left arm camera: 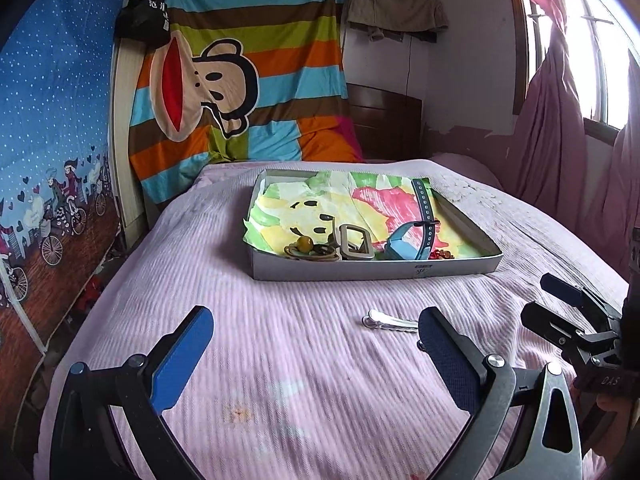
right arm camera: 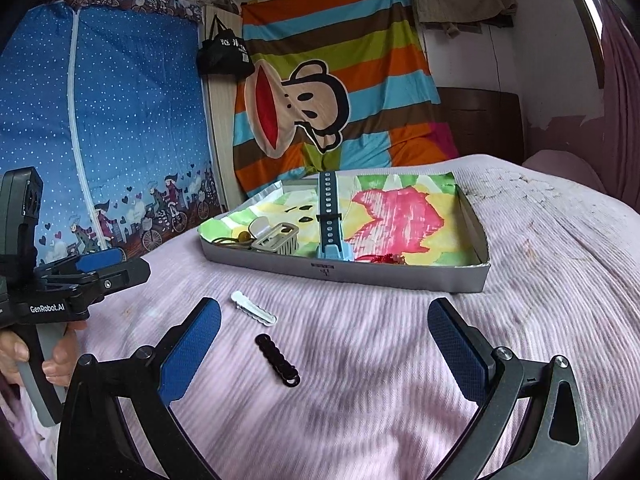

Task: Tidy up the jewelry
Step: 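Move both tools back toward the white hair clip and black bead strand, then grasp the white hair clip with the left tool while the right tool grasps the black bead strand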

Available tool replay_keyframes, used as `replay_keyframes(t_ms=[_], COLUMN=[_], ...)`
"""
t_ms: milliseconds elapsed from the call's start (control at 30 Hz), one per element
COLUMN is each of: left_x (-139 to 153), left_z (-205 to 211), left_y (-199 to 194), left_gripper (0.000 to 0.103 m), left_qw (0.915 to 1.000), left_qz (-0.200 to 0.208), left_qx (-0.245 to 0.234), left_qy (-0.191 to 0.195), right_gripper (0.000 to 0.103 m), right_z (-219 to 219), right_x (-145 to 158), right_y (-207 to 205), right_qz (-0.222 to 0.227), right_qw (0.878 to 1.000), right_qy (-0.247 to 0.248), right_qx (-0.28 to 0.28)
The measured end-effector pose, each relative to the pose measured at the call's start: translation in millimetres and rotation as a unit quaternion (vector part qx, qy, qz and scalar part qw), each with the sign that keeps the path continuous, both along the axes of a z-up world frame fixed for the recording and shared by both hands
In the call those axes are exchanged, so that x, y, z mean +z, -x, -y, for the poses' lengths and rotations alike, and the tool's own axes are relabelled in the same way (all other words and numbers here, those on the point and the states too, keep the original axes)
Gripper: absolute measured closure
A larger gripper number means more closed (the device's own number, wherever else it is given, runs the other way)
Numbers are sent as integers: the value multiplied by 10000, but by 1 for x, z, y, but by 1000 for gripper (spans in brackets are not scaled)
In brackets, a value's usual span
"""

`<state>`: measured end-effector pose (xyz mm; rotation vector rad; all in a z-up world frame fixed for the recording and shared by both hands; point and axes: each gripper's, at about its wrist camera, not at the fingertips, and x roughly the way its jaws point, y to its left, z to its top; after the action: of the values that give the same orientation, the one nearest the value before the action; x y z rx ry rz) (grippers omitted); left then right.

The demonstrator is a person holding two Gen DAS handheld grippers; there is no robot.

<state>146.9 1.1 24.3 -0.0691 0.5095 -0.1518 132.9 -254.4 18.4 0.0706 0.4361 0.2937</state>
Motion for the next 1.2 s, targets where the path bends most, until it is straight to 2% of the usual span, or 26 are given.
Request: replay_keyframes(t_ms=[367, 500, 633, 833, 900, 967, 1133, 1200], left_x=[-24, -30, -34, -35, -36, -37, -39, -40], left_z=[-12, -12, -7, 3, 5, 7, 11, 12], left_y=[-29, -36, -43, -47, -48, -50, -57, -60], left_gripper=[0, 8, 14, 20, 22, 26, 27, 27], left_qw=[9956, 9934, 9919, 9908, 9903, 9897, 9867, 9853], left_qz=[-848, -1015, -1102, -1149, -1174, -1201, -1313, -1356], left_qx=[-39, -177, -339, -555, -613, -671, -878, -953], left_qy=[403, 509, 534, 443, 415, 398, 381, 400], right_gripper=[1, 2, 25, 33, 39, 50, 57, 66], right_z=[-13, -20, -26, -34, -37, -39, -46, -47], right_x=[-24, -31, -37, -42, -43, -45, -49, -50], right_y=[-21, -27, -31, -35, -36, -37, -40, -42], right_qz=[-757, -948, -1085, -1195, -1229, -1266, -1362, -1399], right_qw=[9964, 9942, 9922, 9897, 9888, 9879, 9854, 9844], right_qy=[232, 344, 415, 498, 527, 559, 633, 653], right_qx=[301, 381, 458, 609, 659, 702, 806, 841])
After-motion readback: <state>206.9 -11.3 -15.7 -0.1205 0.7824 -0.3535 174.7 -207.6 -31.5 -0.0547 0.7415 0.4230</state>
